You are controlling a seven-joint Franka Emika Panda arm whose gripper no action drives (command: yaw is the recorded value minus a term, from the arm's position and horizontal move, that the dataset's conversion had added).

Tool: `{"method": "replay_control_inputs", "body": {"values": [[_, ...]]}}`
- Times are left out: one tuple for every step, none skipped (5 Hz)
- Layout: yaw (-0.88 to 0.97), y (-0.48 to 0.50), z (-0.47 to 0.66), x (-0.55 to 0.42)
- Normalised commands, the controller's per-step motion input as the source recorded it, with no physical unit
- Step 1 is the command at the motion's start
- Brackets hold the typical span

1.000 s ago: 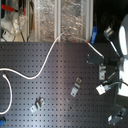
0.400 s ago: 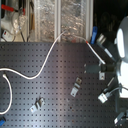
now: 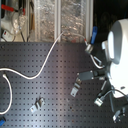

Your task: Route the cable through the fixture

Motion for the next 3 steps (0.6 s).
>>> {"method": "replay_control_inputs", "body": {"values": [[0.00, 0.428, 0.84, -0.188], [0.15, 0.483, 0.57, -0.141], [0.24, -0.005, -0.10, 0.000]]}}
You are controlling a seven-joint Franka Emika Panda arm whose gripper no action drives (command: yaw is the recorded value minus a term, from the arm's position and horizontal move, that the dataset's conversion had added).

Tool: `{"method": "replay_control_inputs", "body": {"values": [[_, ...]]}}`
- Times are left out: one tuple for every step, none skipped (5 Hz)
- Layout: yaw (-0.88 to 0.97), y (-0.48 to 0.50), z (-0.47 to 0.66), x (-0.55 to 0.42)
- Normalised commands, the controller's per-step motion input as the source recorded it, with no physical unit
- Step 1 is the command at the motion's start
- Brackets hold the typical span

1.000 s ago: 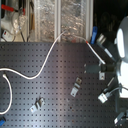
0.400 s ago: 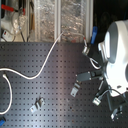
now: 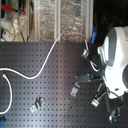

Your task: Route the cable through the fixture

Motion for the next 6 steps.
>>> {"method": "replay_control_inputs", "body": {"values": [[0.65, -0.307, -0.13, -0.075], [0.58, -0.407, -0.14, -0.165], [0.00, 0.026, 0.00, -0.003], [0.00, 0.338, 0.15, -0.018], [0.17, 0.269, 0.19, -0.061], [0.00, 0.001, 0.04, 0.000]]}}
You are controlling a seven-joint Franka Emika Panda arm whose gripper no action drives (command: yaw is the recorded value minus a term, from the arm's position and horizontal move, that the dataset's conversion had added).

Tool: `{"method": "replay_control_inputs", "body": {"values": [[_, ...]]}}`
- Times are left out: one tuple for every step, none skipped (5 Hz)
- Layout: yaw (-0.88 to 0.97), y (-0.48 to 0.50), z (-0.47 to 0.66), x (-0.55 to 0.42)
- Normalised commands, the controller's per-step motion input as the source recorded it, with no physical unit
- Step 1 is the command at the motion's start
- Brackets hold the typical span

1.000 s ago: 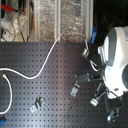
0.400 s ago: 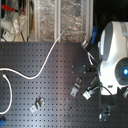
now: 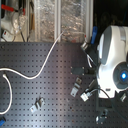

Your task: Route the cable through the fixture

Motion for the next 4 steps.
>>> {"method": "replay_control_inputs", "body": {"values": [[0.07, 0.020, 0.54, -0.176], [0.03, 0.006, 0.00, 0.000], [0.00, 0.112, 0.02, 0.000], [0.05, 0.325, 0.11, -0.001]]}}
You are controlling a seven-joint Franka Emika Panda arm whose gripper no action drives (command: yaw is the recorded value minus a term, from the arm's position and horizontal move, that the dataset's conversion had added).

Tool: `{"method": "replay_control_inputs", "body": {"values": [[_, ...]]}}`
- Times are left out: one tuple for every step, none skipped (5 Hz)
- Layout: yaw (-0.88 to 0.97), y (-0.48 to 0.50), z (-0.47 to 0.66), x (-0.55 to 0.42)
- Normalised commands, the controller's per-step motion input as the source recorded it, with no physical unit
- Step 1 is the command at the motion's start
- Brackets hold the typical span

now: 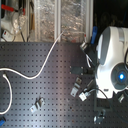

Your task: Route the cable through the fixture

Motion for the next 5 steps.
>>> {"method": "replay_control_inputs", "body": {"values": [[0.00, 0.020, 0.00, 0.000], [0.00, 0.000, 0.02, 0.000], [0.01, 0.184, 0.84, -0.003], [0.00, 0.001, 0.07, 0.000], [0.00, 0.000, 0.02, 0.000]]}}
